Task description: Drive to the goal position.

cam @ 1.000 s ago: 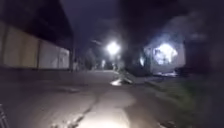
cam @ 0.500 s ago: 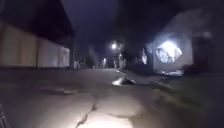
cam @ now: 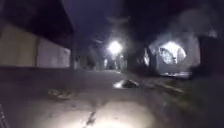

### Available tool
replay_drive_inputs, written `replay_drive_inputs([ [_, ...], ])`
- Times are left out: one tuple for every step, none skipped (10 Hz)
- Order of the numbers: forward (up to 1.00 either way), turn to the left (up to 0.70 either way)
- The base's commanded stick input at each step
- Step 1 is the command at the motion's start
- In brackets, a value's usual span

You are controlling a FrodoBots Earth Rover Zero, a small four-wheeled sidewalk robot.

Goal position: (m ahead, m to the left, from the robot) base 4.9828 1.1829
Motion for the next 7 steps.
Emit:
replay_drive_inputs([
  [0.69, 0.00],
  [0.69, 0.00],
  [0.69, 0.00],
  [0.69, 0.00],
  [0.69, 0.00],
  [0.69, 0.00],
  [0.69, 0.00],
])
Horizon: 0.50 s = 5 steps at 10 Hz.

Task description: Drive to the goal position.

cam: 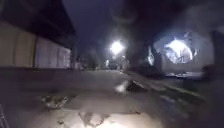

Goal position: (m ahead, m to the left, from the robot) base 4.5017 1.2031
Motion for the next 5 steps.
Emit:
replay_drive_inputs([
  [0.69, 0.00],
  [0.69, 0.00],
  [0.69, 0.00],
  [0.69, 0.00],
  [0.69, 0.00],
])
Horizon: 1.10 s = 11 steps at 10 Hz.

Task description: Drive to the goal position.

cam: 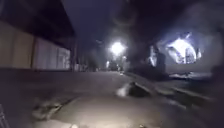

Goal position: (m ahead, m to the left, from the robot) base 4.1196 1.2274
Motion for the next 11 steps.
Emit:
replay_drive_inputs([
  [0.69, 0.00],
  [0.69, 0.00],
  [0.69, 0.00],
  [0.69, 0.00],
  [0.69, 0.00],
  [0.69, 0.00],
  [0.69, 0.00],
  [0.69, 0.00],
  [0.69, 0.00],
  [0.69, 0.00],
  [0.69, 0.00],
])
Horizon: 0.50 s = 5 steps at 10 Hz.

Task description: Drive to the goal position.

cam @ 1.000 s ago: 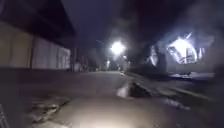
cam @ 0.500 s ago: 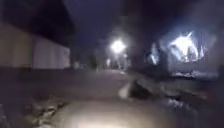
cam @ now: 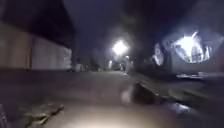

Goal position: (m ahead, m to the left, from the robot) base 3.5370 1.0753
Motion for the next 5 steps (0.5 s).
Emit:
replay_drive_inputs([
  [0.69, 0.00],
  [0.69, 0.00],
  [0.69, 0.00],
  [0.69, 0.00],
  [0.69, 0.00],
])
